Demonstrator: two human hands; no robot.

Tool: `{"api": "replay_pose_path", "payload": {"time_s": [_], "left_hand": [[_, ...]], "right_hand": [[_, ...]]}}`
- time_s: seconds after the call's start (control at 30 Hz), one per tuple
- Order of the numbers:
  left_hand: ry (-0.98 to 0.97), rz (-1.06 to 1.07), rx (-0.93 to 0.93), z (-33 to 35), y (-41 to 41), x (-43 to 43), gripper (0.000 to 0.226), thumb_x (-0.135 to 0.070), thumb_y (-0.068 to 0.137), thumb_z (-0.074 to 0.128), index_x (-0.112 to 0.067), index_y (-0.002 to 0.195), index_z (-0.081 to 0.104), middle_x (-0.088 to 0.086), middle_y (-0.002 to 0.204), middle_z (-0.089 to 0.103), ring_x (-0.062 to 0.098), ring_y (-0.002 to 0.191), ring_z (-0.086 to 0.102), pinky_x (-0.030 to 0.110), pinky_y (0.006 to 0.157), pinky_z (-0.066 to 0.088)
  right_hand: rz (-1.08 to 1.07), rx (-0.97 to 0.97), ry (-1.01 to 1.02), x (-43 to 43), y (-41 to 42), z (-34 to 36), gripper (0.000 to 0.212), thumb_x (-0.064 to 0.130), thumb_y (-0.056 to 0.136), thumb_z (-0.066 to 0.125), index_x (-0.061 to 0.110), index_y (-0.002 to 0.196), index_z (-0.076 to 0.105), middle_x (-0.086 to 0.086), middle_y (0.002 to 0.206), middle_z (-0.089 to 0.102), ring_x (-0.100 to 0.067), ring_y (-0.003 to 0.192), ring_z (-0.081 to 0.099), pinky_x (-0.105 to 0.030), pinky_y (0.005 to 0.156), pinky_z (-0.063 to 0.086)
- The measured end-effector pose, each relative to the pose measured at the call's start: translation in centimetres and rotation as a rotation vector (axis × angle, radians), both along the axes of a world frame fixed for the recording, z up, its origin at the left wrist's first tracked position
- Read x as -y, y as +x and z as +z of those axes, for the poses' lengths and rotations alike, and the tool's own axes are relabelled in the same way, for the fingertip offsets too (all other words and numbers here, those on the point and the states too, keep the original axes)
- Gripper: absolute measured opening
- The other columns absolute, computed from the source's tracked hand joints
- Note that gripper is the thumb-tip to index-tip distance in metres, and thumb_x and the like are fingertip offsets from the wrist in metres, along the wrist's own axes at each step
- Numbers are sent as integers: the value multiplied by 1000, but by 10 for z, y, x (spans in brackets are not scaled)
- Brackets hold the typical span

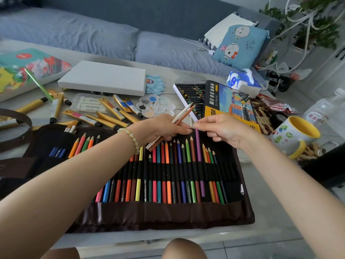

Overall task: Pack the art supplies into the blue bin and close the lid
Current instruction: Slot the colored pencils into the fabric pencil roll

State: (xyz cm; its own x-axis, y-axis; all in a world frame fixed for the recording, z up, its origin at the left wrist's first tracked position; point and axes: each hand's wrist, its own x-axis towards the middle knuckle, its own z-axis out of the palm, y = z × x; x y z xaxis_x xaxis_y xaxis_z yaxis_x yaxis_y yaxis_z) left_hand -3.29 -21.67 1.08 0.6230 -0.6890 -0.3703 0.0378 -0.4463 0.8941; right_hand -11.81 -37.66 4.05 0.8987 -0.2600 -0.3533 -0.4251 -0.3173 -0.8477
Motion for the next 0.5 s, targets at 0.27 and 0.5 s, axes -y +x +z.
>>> {"api": "replay_pose_path", "payload": {"time_s": [0.27, 0.5], "left_hand": [[-2, 10, -6, -5, 0, 3, 11, -26, 85, 70, -22, 95, 71, -2, 61, 36, 9, 52, 31, 17, 50, 30], [32, -7, 46, 1, 9, 1, 16, -34, 82, 71, -27, 97, 72, -2, 64, 41, 9, 53, 37, 19, 53, 35]], "right_hand": [[13, 15, 13, 4, -10, -5, 23, 14, 82, 70, 3, 102, 65, -1, 69, 46, -4, 43, 32, -13, 37, 27], [98, 101, -113, 2, -3, 4, 20, 14, 83, 70, 4, 100, 67, 1, 64, 50, -7, 53, 44, -13, 43, 35]]}}
